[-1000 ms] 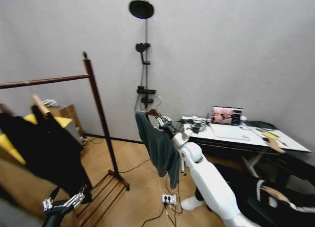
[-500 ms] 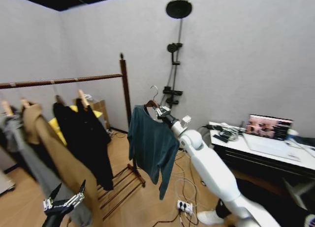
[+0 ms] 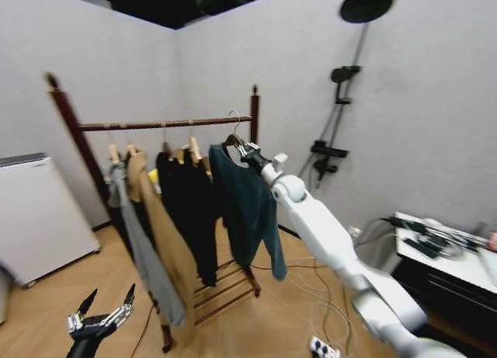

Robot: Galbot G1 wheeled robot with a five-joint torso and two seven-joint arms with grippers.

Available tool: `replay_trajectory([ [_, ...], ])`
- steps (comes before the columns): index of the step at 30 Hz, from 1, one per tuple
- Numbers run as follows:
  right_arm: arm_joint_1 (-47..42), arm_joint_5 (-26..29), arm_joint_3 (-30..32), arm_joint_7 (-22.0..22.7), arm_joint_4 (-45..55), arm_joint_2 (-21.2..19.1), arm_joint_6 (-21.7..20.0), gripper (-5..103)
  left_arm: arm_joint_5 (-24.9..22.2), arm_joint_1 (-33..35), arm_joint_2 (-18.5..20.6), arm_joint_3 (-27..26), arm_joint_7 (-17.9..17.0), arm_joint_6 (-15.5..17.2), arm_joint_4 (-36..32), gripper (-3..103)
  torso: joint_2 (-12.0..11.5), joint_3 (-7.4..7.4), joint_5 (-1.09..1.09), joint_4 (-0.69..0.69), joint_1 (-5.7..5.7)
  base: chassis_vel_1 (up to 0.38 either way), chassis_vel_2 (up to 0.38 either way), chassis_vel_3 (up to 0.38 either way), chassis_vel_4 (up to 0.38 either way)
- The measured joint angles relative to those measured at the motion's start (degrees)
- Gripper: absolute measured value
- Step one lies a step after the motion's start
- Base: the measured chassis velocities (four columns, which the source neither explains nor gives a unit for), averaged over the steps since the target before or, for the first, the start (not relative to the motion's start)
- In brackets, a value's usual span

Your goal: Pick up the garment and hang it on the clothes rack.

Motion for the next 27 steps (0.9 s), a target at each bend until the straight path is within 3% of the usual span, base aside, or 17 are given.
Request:
replay_trajectory([
  [6, 2.1, -6.5, 3.2, 5.4, -5.2, 3.0, 0.4, 10, 0.0, 0.0, 0.0, 0.0, 0.0, 0.0, 0.0, 100, 0.0, 0.00, 0.01, 0.01, 0.00, 0.103, 0.117, 0.106, 0.103],
  [15, 5.6, -12.2, 7.1, 7.1, -13.8, 5.4, 0.4, 10, 0.0, 0.0, 0.0, 0.0, 0.0, 0.0, 0.0, 100, 0.0, 0.00, 0.02, -0.04, 0.01, 0.018, 0.015, 0.017, 0.012],
  [27, 9.3, -10.6, 8.1, 7.7, -23.1, 8.2, -2.8, 10, 0.0, 0.0, 0.0, 0.0, 0.0, 0.0, 0.0, 100, 0.0, 0.00, 0.02, -0.02, 0.00, 0.000, 0.000, 0.000, 0.000],
])
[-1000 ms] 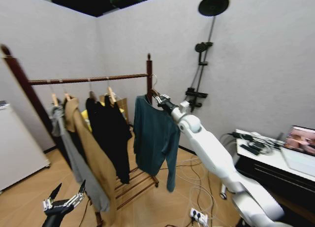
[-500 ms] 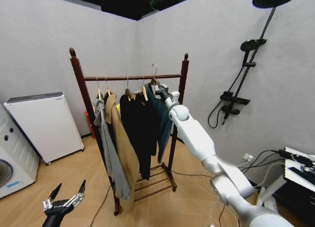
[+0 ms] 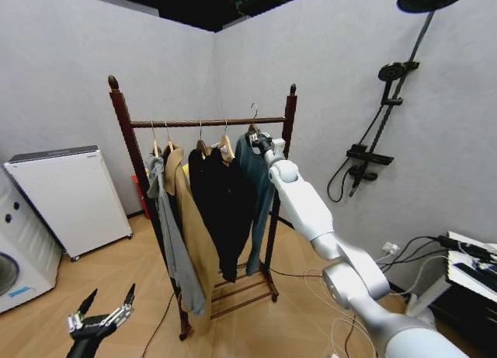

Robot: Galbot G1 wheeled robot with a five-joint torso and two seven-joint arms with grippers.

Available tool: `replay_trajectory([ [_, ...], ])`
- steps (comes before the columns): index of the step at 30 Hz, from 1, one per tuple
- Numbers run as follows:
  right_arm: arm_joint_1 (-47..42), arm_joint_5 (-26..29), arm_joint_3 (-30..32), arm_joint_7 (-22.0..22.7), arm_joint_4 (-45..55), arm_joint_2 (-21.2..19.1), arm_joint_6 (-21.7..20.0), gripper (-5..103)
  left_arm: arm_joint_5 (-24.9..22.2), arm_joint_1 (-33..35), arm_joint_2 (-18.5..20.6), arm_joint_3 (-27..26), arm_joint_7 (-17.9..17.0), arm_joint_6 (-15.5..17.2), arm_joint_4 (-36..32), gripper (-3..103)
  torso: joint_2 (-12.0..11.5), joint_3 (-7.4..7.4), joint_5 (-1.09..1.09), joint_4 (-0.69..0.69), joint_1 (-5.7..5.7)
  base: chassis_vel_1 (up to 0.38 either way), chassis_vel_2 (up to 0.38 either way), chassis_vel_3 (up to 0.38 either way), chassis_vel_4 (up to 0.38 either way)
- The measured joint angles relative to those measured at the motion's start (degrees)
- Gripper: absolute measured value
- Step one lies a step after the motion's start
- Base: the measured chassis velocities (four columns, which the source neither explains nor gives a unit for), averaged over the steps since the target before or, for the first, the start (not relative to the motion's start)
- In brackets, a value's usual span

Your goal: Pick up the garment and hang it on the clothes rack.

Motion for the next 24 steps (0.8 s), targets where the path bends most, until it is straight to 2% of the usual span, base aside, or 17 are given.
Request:
replay_trajectory([
  [5, 2.2, 0.7, 0.1, -0.5, -5.6, 1.5, 0.0, 10, 0.0, 0.0, 0.0, 0.0, 0.0, 0.0, 0.0, 100, 0.0, 0.00, 0.00, 0.01, 0.00, 0.000, 0.000, 0.000, 0.000],
  [6, 3.0, -1.1, 0.6, -1.2, -7.6, 2.0, 0.7, 10, 0.0, 0.0, 0.0, 0.0, 0.0, 0.0, 0.0, 100, 0.0, 0.01, 0.00, 0.01, 0.00, 0.000, 0.000, 0.000, 0.000],
  [15, 3.3, -2.4, 0.9, -1.9, -9.0, 2.6, -0.5, 10, 0.0, 0.0, 0.0, 0.0, 0.0, 0.0, 0.0, 100, 0.0, 0.00, 0.00, 0.00, 0.00, 0.000, 0.000, 0.000, 0.000],
  [24, 3.1, 2.5, 0.3, -1.7, -8.6, 3.1, -6.0, 10, 0.0, 0.0, 0.0, 0.0, 0.0, 0.0, 0.0, 100, 0.0, -0.02, -0.02, 0.01, -0.01, 0.000, 0.000, 0.000, 0.000],
])
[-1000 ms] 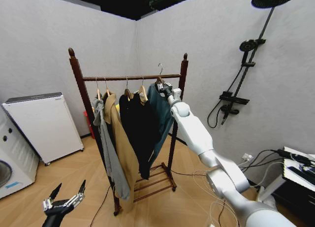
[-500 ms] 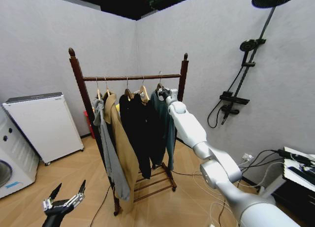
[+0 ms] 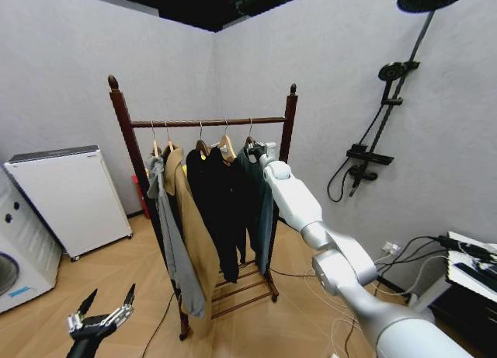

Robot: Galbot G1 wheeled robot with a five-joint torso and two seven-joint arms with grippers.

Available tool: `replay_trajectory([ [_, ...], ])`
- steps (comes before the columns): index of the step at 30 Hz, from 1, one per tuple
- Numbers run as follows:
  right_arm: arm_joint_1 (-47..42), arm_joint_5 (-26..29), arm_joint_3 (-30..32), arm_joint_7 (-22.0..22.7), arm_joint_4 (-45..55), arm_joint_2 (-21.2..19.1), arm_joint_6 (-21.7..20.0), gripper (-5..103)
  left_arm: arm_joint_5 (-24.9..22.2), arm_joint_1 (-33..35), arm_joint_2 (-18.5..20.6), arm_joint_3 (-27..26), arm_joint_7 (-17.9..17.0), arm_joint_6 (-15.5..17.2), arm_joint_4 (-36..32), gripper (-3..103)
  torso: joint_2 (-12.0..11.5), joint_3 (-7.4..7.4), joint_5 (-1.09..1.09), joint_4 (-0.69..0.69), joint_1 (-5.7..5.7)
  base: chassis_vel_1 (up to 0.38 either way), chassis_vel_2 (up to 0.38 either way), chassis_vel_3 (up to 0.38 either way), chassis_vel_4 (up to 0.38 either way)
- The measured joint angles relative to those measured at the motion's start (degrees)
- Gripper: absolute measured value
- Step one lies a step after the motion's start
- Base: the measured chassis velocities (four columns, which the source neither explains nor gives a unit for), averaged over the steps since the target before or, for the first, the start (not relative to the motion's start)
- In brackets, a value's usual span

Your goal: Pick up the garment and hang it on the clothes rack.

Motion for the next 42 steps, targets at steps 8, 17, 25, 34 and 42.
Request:
replay_trajectory([
  [8, -7.2, 0.7, -0.2, -0.6, 10.2, -3.0, 1.5, 28, 0.0, 0.0, 0.0, 0.0, 0.0, 0.0, 0.0, 100, 0.0, 0.03, 0.04, -0.01, 0.02, 0.000, 0.000, 0.000, 0.000],
  [17, -25.0, 3.6, 5.1, 2.5, 41.7, -14.2, -2.2, 61, 0.0, 0.0, 0.0, 0.0, 0.0, 0.0, 0.0, 100, 0.0, 0.01, 0.01, 0.02, 0.01, 0.000, 0.000, 0.000, 0.000],
  [25, -60.7, 4.5, 21.7, 5.1, 74.2, -24.6, -4.4, 88, 0.0, 0.0, 0.0, 0.0, 0.0, 0.0, 0.0, 100, 0.0, 0.00, 0.05, -0.03, -0.01, 0.000, 0.000, 0.000, 0.000],
  [34, -97.4, -2.3, 33.9, 3.6, 87.4, -10.6, 9.4, 100, 0.0, 0.0, 0.0, 0.0, 0.0, 0.0, 0.0, 100, 0.0, 0.00, 0.01, -0.02, -0.01, 0.000, 0.000, 0.000, 0.000],
  [42, -114.3, -7.6, 32.8, 7.9, 89.6, -7.7, 20.3, 100, 0.0, 0.0, 0.0, 0.0, 0.0, 0.0, 0.0, 100, 0.0, 0.01, 0.01, 0.01, 0.01, 0.000, 0.000, 0.000, 0.000],
])
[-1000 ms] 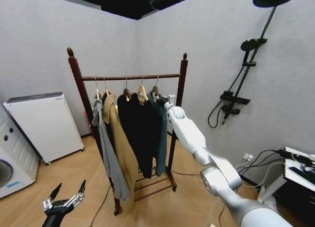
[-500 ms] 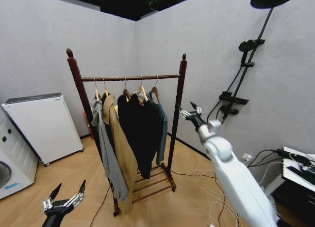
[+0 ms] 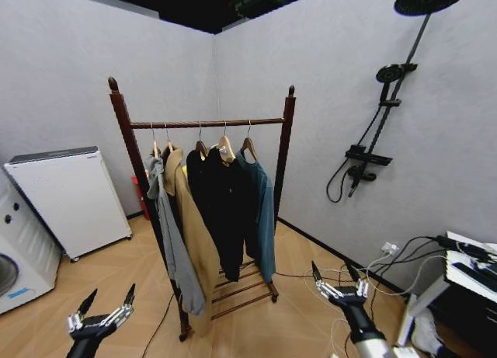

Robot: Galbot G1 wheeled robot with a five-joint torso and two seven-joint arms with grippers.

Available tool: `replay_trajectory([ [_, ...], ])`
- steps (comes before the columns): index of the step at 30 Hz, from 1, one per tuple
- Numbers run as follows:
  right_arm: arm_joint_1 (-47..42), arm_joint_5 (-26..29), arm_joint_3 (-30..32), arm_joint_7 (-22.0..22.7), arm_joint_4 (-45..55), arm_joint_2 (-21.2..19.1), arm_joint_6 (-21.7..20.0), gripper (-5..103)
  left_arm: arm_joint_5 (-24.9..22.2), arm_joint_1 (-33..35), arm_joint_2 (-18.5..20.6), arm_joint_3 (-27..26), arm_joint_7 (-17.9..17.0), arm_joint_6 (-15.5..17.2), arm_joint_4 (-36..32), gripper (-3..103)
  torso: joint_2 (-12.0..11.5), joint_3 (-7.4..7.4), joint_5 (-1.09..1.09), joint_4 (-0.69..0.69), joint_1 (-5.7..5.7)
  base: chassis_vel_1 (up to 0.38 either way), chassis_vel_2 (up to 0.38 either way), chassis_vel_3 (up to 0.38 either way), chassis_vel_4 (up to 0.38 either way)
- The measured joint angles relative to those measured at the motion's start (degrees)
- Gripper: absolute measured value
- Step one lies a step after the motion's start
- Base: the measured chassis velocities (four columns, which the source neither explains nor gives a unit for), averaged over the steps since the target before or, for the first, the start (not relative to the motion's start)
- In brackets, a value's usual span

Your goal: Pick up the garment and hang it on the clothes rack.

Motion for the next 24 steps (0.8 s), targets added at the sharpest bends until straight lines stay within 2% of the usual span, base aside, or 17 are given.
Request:
replay_trajectory([
  [24, 1.3, 0.0, -0.4, 0.1, -0.8, -0.1, -0.3, 100, 0.0, 0.0, 0.0, 0.0, 0.0, 0.0, 0.0, 100, 0.0, 0.00, 0.01, -0.01, 0.00, 0.000, 0.000, 0.000, 0.000],
])
